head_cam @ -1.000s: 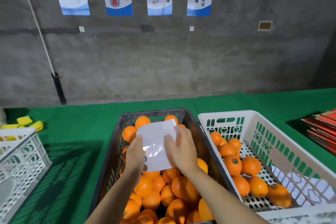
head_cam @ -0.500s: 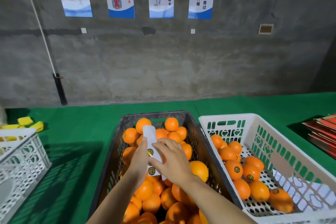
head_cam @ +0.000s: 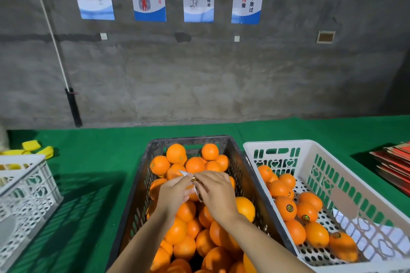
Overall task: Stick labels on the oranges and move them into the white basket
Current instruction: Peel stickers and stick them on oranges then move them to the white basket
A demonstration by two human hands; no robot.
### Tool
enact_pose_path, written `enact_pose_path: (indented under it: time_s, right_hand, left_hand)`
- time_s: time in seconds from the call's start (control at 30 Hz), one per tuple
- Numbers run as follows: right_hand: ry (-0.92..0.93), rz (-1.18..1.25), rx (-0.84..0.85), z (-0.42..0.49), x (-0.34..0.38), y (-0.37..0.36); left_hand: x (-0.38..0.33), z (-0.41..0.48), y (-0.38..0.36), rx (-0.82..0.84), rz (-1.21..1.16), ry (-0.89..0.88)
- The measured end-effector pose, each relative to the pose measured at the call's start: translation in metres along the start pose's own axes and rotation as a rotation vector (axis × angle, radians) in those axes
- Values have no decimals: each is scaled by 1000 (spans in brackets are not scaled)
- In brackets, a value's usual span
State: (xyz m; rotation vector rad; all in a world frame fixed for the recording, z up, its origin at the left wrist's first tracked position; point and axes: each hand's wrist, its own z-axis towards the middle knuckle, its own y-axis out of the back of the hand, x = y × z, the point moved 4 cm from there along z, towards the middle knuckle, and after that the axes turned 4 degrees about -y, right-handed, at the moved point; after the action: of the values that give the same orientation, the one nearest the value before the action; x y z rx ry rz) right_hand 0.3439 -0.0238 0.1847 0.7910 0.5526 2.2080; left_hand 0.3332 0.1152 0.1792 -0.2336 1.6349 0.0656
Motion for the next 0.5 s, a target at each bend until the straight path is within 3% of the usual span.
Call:
enact_pose_path:
  time_s: [0.5]
  right_hand:
    - [-24,2,9,-1,0,-1]
  left_hand:
    - [1,1,1,-18,78,-28]
